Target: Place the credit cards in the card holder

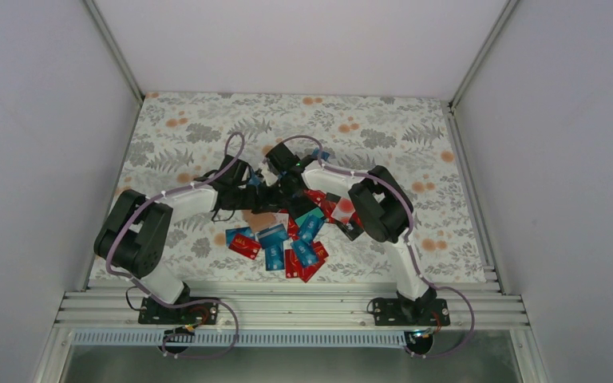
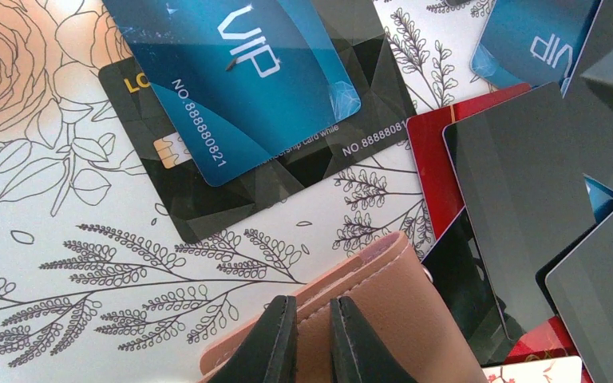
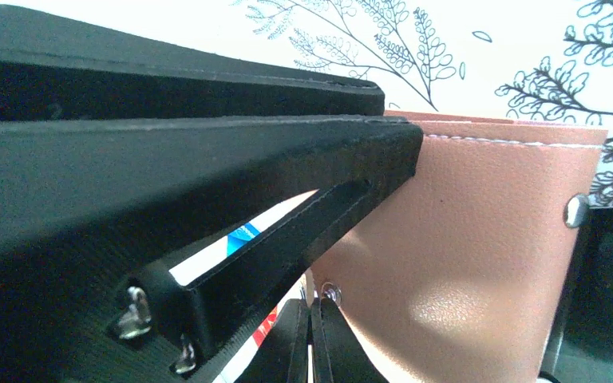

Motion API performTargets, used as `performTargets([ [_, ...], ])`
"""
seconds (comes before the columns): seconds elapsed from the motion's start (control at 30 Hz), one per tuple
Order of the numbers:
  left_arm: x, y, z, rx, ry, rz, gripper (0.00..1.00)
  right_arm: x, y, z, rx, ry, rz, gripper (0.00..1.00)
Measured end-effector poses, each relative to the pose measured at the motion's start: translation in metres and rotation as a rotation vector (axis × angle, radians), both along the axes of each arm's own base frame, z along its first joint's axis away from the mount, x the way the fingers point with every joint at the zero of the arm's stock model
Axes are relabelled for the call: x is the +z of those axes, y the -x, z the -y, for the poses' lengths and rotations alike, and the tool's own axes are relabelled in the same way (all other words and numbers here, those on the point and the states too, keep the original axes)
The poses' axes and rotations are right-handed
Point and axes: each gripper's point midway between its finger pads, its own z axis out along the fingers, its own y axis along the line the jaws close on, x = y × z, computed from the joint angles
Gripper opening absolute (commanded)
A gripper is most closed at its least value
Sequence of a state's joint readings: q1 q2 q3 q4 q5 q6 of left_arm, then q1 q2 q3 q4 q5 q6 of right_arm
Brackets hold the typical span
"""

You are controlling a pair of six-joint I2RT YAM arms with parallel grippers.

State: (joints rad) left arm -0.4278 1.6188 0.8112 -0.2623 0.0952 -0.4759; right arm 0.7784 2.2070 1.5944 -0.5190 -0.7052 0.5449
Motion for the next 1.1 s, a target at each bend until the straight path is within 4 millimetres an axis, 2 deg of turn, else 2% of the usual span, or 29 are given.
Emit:
performTargets([
  [0.33,0.0,0.0,0.0,0.0,0.0,0.0,0.13,-0.002,0.0,0.001,-0.003,0.008,0.0,0.04],
  [0.53,0.0,0.0,0.0,0.0,-0.001,0.0,0.13,-0.014,0.003,0.005,-0.004,0.025,-0.013,0.04],
  [0.77,0.001,0.0,0.0,0.0,0.0,0.002,0.13,-0.016,0.004,0.003,0.003,0.009,-0.027,0.05],
  [1.1,0.018,0.01,-0.005,-0.001,0.004,0.018,0.13,-0.021,0.002,0.004,0.0,0.037,-0.03,0.04],
])
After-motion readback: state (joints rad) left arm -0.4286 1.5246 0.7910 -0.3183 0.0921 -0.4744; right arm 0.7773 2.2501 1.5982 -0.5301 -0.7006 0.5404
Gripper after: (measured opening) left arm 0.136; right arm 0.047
